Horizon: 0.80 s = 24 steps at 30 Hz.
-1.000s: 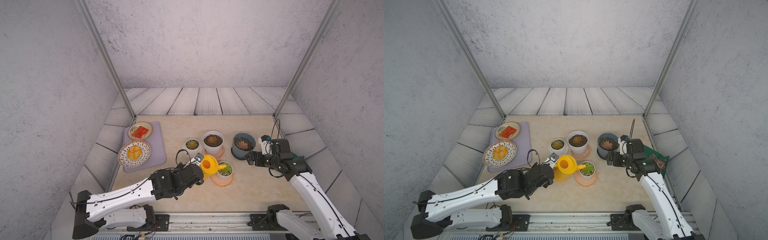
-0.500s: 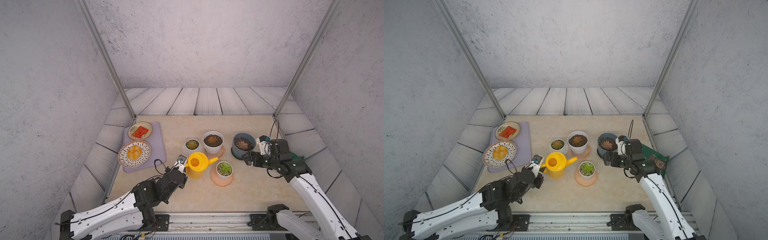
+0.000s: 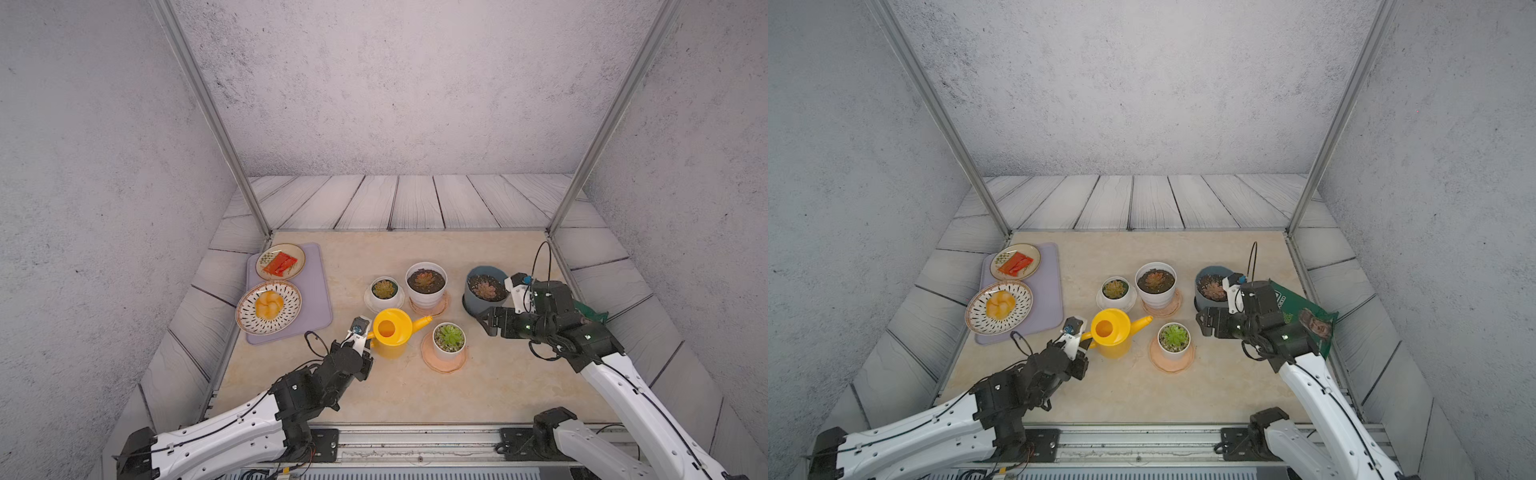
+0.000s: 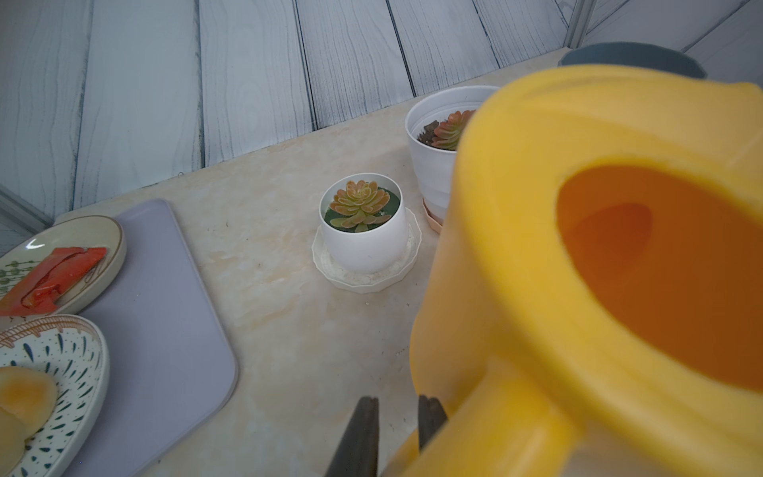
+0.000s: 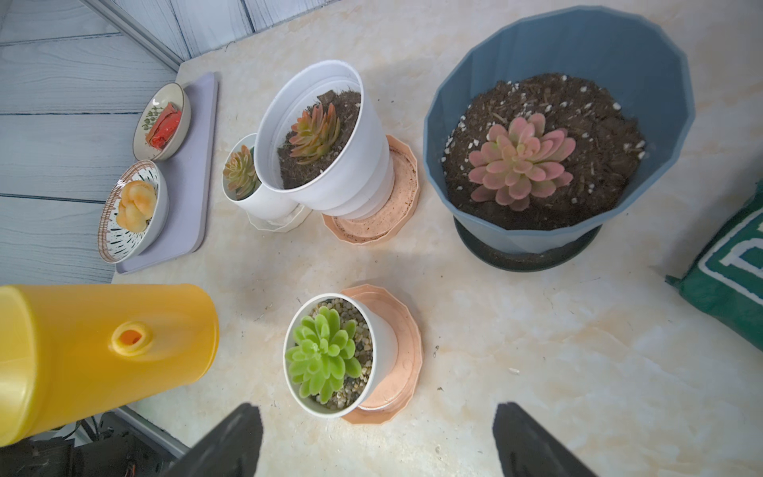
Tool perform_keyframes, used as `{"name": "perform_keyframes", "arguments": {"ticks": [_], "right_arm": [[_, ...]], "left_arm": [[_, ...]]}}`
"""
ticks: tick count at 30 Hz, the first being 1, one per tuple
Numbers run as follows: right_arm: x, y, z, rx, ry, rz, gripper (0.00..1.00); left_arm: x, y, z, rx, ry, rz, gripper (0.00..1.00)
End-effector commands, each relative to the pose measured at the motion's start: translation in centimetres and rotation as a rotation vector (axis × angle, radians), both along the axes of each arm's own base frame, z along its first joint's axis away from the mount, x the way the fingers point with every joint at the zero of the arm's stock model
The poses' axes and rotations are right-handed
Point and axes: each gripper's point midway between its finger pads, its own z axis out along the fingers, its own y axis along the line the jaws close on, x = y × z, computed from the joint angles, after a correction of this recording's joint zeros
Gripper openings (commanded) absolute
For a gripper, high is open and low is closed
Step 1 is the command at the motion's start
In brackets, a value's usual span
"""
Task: Water the succulent around the soil edge
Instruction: Place the watering can at the center of the board.
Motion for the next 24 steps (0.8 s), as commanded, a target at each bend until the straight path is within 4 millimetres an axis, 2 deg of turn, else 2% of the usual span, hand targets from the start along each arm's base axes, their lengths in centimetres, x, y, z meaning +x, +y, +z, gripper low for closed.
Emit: {"name": "perform_keyframes", "arguments": {"ticks": [1, 15, 24], "right_arm": [[-0.1, -0.3, 1.6, 0.006, -0.045, -0.022, 0.93], [-0.7, -1.5, 1.2, -0.018, -0.051, -0.079, 0.94], [-0.7, -1.6, 1.5, -0.014, -0.060, -0.091, 0.94]], "left_arm": [[0.8, -0.1, 1.2, -0.108, -0.037, 0.045, 0.00], [1.6, 1.9, -2.6, -0.190, -0.010, 0.164, 0.00], [2.0, 1.6, -5.4, -0.181, 0.078, 0.217, 0.00]]}}
